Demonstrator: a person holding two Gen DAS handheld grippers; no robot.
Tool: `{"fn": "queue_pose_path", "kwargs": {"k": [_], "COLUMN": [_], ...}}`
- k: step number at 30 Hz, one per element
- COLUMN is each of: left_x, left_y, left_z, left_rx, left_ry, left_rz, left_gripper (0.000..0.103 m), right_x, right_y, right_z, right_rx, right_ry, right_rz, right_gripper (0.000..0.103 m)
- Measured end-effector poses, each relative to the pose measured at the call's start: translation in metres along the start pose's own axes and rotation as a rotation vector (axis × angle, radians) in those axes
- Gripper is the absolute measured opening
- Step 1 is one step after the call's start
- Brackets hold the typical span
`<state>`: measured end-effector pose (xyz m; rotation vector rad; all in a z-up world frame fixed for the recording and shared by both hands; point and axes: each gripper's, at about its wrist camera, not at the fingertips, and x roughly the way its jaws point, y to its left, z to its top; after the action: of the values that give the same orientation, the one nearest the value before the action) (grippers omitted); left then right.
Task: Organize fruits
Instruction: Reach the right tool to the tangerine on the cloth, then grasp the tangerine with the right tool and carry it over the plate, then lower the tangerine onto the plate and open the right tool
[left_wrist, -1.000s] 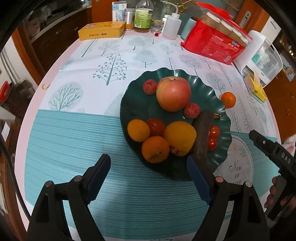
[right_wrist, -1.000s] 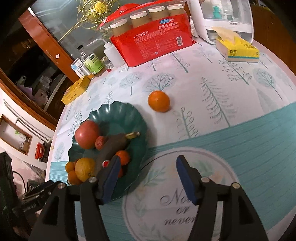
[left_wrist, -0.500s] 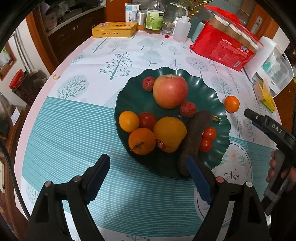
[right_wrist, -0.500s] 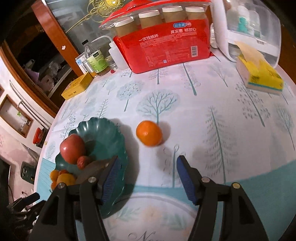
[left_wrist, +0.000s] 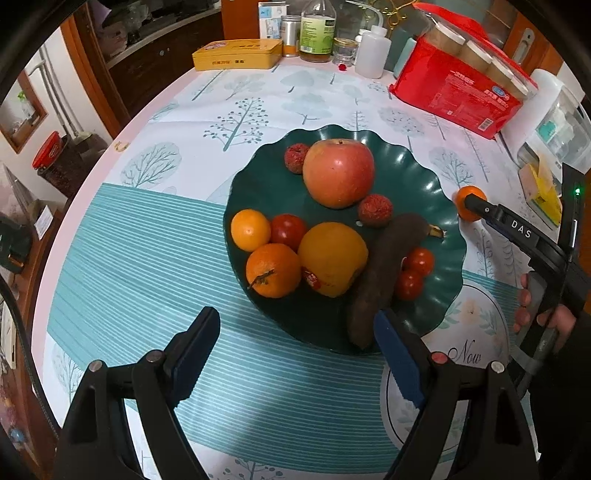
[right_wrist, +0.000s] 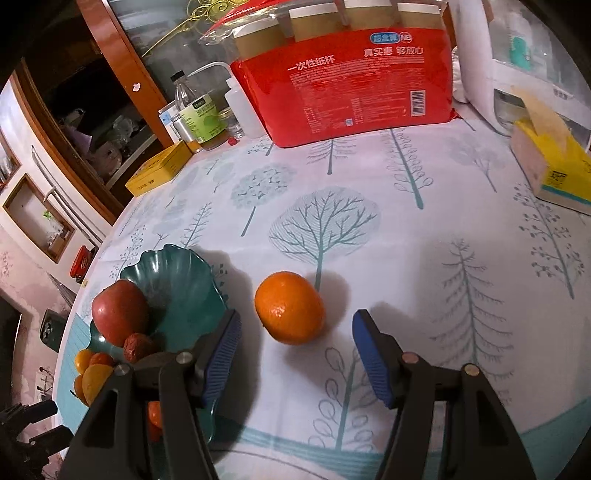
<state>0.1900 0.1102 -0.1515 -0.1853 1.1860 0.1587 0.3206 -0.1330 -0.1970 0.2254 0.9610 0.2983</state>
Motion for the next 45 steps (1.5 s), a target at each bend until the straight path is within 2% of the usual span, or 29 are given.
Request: {"fn": "queue_pose_path", "kwargs": {"k": [4,6,8,17,24,33,40,42,45], "left_x": [-0.001,-0.002,-0.003,-0.006,-0.014,-0.03,-0.043,-0.047,-0.053], "left_y": [0.0,0.0,0.0,0.0,0.001,0.01,0.02,0.022,0.023], "left_z": [0.001,0.001,0.001,0.004,0.004,-0.006,-0.022,-0.026,-0.032], "left_rx": [-0.005,-0.009,-0.013,-0.017,-0.024,-0.056,-0.09,-0.094,-0.099], "left_ry": [-0.003,-0.004,-0.006,-0.021,-0.041,-0.074,-0.094,-0.103,-0.116], "left_rz": [0.011,0.016,0.018,0.017,0.008,0.005,0.014,0.013,0.006], "left_gripper": [0.084,0.084,0.084,0.084,0.084,0.084,0.084,0.084,0.084], "right_x": [0.004,0.006,0.008,-0.002,-0.014,-0.003,-0.006,-0.012,-0.02], "right_y": [0.004,0.005,0.004,0.007,0.033,0.068,0.077,0.079,0.08], "right_z": [0.001,0.002,0.003,0.006,0.008,0.002,-0.002,-0.002,-0.006], "right_rx": [-0.021,-0.024,-0.017,-0.011,-0.057,-0.102,-0.121,-0.126,-0.125], "right_ry": [-0.014,-0.015,-0.009,-0.021,-0.048,0.014,0.018,0.003,-0.006], "right_rz": [0.004,0.004,0.004,0.022,0.085,0.154,0.178,0.178,0.171], "right_gripper": [0.057,0.045,0.042,0.041,0.041,0.041,0.043,0.05,0.05]}}
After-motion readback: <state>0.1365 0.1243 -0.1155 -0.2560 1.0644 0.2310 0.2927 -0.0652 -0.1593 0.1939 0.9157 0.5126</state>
